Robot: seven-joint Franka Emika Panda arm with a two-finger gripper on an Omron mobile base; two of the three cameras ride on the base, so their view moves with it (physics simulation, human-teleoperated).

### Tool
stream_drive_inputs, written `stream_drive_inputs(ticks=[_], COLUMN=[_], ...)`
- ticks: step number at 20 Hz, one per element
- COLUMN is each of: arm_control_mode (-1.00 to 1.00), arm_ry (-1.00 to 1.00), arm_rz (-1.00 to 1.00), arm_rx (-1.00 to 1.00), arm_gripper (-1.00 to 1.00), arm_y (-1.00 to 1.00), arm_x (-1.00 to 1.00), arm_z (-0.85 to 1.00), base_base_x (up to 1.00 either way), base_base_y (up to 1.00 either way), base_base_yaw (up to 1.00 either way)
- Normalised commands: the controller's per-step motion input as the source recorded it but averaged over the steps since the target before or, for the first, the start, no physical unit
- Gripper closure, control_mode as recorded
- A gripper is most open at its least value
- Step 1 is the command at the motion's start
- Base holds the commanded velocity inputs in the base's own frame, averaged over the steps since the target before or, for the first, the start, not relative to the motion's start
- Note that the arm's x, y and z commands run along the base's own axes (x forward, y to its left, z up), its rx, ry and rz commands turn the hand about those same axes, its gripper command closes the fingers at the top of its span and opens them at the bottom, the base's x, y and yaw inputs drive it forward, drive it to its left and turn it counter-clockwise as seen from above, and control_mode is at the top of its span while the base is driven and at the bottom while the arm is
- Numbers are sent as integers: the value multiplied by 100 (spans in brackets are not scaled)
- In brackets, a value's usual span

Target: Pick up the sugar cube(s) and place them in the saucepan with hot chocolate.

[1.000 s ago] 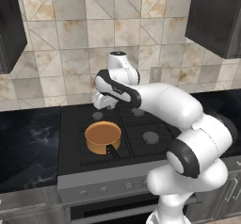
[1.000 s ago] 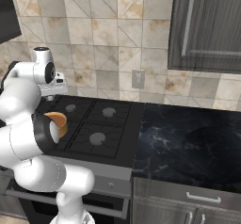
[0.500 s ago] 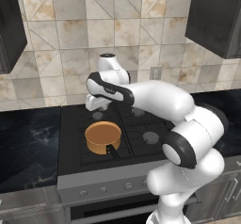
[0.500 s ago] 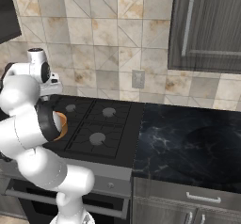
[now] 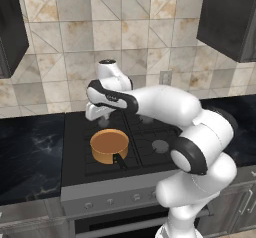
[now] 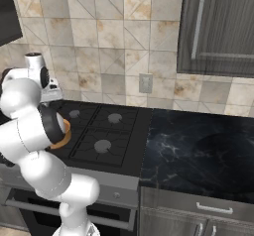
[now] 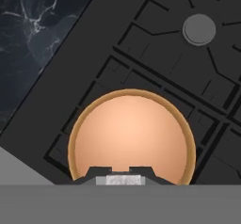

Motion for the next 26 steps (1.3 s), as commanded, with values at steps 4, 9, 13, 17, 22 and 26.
stream_drive_inputs(ticks=[4,9,13,17,22,26], arm_control_mode=[-100,-100,-100,-100,-100,-100], arm_ry=[0,0,0,0,0,0], arm_rz=[0,0,0,0,0,0], arm_rx=[0,0,0,0,0,0], arm_gripper=[100,100,100,100,100,-100], arm_y=[0,0,0,0,0,0], arm_x=[13,6,1,4,0,0], arm_z=[-40,-36,-20,-29,-1,0], base_base_x=[0,0,0,0,0,0], base_base_y=[0,0,0,0,0,0], base_base_yaw=[0,0,0,0,0,0])
